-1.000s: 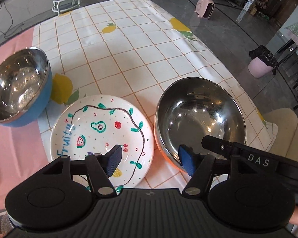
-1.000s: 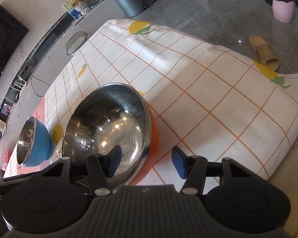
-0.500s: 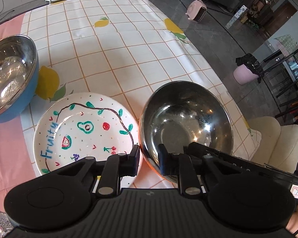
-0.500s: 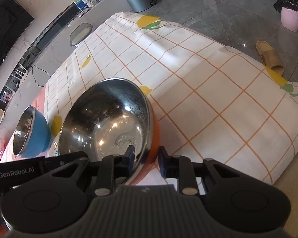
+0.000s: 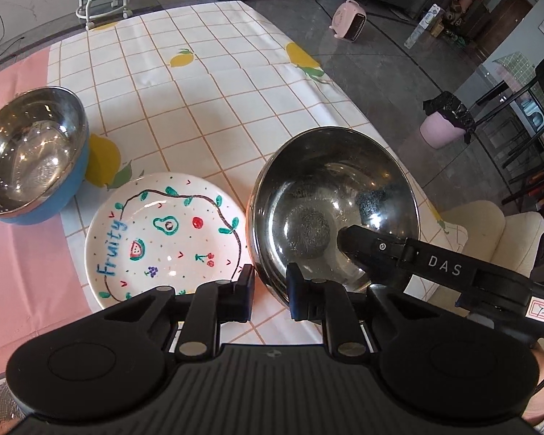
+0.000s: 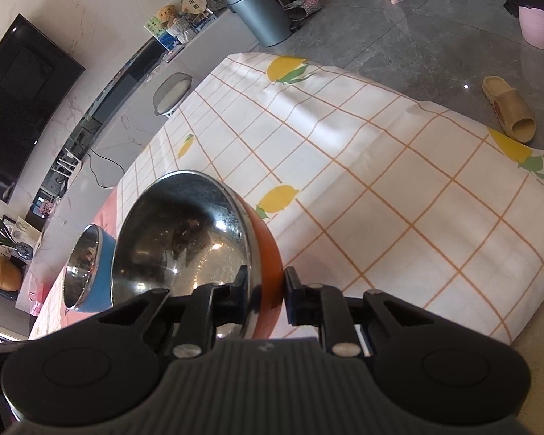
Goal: Organize plates and bowls
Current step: 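Lift the orange bowl with the right gripper toward the green bowl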
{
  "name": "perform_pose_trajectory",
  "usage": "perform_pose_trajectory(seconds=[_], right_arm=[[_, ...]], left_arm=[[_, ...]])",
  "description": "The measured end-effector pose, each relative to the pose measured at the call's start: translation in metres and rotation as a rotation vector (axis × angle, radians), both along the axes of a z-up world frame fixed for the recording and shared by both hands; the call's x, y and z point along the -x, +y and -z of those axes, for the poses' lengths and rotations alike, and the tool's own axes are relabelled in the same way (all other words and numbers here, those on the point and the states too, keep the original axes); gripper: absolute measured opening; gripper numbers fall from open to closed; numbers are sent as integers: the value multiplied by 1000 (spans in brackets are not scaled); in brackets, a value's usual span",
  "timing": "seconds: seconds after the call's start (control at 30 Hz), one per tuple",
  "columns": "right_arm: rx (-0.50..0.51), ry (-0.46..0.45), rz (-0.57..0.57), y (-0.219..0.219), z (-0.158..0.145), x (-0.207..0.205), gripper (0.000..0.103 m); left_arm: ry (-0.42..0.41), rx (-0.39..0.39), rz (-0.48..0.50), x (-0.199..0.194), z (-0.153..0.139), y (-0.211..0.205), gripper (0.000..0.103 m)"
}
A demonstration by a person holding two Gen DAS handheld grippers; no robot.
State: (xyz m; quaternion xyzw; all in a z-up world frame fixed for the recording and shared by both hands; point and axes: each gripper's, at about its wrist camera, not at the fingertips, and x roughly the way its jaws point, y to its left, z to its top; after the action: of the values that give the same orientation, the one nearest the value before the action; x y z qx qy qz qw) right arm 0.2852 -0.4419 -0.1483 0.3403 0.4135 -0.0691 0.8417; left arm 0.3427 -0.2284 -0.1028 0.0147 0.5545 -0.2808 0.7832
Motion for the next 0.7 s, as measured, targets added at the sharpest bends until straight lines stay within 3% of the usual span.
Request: perform_pose_trajectory(seconds=[0.2, 0.4, 0.57, 0.7], right_arm=[[-62, -66, -122, 20, -13, -3, 15], [-88, -145, -264, 69, -39, -5, 15], [-82, -170, -392, 123, -54, -1, 15], [-51, -180, -513, 171, -63, 6, 15]], left_arm=[[-26, -1, -85, 11, -37, 40, 20], [-78, -17, -172, 33, -69, 94, 20], [-72, -57, -244, 59, -77, 144, 19], [-12, -81, -334, 84, -71, 186, 19]])
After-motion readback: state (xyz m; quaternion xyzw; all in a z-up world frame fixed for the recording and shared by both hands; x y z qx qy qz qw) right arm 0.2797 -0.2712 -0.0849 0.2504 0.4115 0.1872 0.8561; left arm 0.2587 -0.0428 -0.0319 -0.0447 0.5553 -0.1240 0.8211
